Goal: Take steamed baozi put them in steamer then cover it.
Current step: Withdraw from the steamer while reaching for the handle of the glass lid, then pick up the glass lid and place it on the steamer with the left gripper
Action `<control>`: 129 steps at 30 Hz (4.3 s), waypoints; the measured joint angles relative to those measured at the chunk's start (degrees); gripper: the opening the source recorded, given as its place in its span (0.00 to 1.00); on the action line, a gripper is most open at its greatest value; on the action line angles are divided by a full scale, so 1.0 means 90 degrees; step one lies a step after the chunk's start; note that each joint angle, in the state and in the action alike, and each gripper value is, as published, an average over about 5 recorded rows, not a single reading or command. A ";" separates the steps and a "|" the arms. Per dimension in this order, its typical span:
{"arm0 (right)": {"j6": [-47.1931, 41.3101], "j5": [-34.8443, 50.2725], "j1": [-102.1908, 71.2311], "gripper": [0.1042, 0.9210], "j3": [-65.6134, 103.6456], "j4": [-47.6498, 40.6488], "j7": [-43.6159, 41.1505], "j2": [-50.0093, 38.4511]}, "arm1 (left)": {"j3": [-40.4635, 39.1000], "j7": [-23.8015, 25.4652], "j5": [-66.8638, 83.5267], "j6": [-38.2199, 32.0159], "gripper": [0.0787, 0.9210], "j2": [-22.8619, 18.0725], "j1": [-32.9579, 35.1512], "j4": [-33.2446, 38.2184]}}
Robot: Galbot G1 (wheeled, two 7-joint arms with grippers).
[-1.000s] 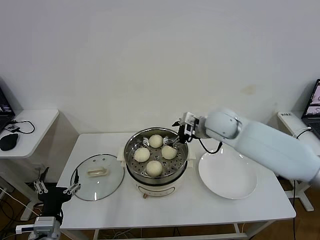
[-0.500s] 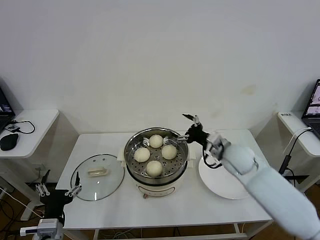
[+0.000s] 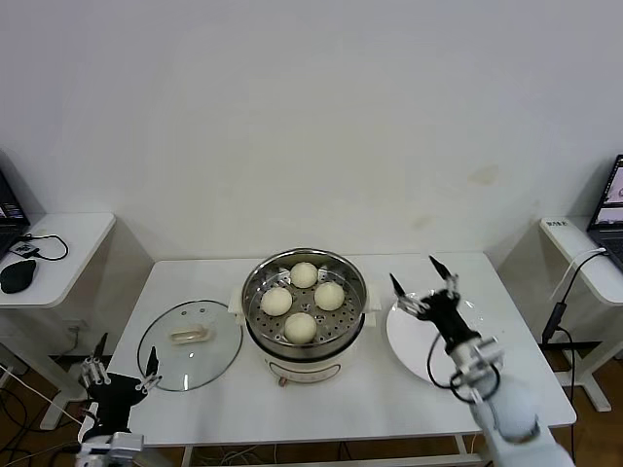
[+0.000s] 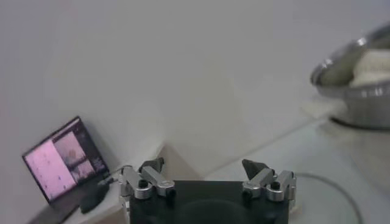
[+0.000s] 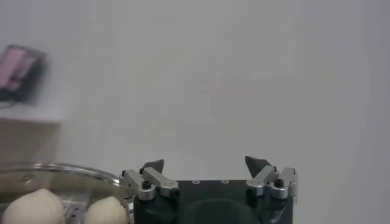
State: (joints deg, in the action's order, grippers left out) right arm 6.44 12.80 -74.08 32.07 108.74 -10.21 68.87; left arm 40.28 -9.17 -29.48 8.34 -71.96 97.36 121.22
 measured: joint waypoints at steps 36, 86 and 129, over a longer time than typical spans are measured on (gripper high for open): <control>0.0484 -0.0463 -0.2151 0.88 0.1948 0.0531 0.0083 0.1508 | -0.1151 0.0350 -0.4636 -0.0893 0.88 0.0924 -0.2622 -0.3651; 0.0735 -0.0895 -0.2327 0.88 0.1888 0.0236 -0.0014 0.1767 | -0.1733 0.0666 -0.3875 -0.0791 0.69 0.0815 -0.4131 -0.5097; 0.0824 -0.0961 -0.2430 0.88 0.1707 0.0295 -0.0019 0.1603 | -0.0407 0.0665 -0.3234 -0.0976 0.07 0.1578 -0.2669 -0.2839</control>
State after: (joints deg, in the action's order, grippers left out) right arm 13.86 4.16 -95.94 47.43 111.39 -10.37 83.30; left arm 36.63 -3.19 -58.59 -0.45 -57.75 73.34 95.67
